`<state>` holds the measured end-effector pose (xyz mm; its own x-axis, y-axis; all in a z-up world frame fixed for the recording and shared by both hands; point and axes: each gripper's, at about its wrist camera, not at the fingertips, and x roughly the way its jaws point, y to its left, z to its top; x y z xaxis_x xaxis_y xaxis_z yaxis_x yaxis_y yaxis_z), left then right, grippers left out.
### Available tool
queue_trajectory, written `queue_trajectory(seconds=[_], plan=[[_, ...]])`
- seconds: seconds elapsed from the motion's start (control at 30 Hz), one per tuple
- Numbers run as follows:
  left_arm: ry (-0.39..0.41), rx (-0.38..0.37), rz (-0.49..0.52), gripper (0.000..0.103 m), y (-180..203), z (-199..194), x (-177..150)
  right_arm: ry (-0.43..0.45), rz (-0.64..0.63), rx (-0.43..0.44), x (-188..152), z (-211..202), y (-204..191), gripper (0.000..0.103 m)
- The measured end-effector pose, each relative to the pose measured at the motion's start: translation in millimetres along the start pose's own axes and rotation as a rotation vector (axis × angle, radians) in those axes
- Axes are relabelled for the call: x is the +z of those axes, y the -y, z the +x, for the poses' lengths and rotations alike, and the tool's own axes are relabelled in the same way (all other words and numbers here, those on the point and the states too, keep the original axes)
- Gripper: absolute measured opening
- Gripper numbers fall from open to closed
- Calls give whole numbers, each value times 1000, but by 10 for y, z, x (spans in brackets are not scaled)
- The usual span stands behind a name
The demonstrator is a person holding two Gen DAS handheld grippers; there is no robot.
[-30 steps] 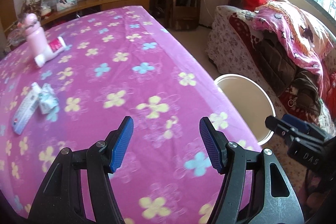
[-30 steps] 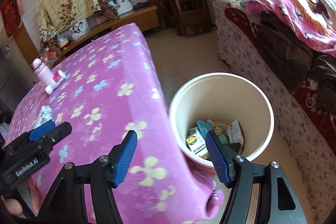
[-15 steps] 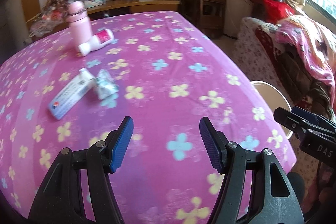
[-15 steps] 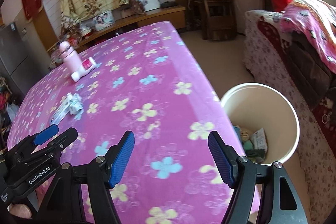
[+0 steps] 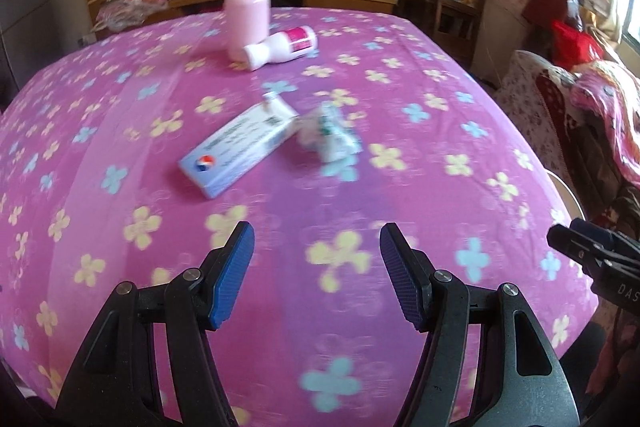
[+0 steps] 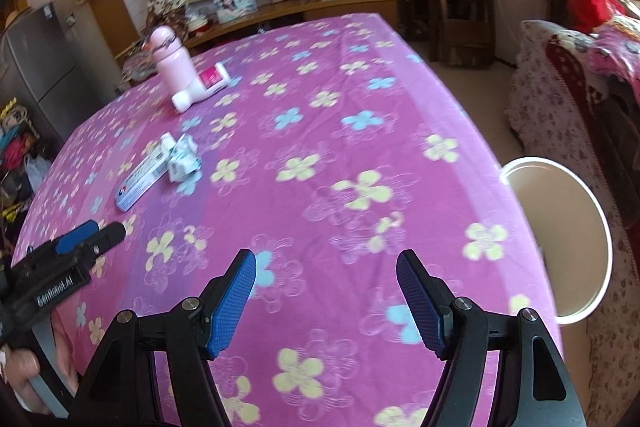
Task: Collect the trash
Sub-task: 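Move both tools back over the table toward the blue-white box and tissue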
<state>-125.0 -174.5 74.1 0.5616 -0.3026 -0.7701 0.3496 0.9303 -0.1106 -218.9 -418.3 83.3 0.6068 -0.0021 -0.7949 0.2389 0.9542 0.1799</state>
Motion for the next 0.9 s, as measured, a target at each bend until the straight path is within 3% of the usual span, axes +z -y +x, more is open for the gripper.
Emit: queue_trajectory(seconds=[0.13, 0.33, 0.43, 0.67, 0.8, 0.9], plan=[[-5, -24, -37, 64, -330, 82, 102, -38, -23, 29, 11, 167, -127, 70], [-24, -4, 21, 65, -537, 328, 355, -86, -67, 47, 73, 401, -306, 71], [-50, 0, 72, 70, -557, 535, 485, -106, -76, 63, 130, 512, -376, 71], [-129, 149, 196, 70, -560, 1090, 693, -109, -105, 98, 287, 691, -578, 71], [-139, 167, 153, 69, -672, 1178, 779, -113, -134, 117, 404, 850, -757, 71], [-165, 138, 71, 59, -851, 1160, 771, -113, -177, 164, 538, 1019, -973, 71]])
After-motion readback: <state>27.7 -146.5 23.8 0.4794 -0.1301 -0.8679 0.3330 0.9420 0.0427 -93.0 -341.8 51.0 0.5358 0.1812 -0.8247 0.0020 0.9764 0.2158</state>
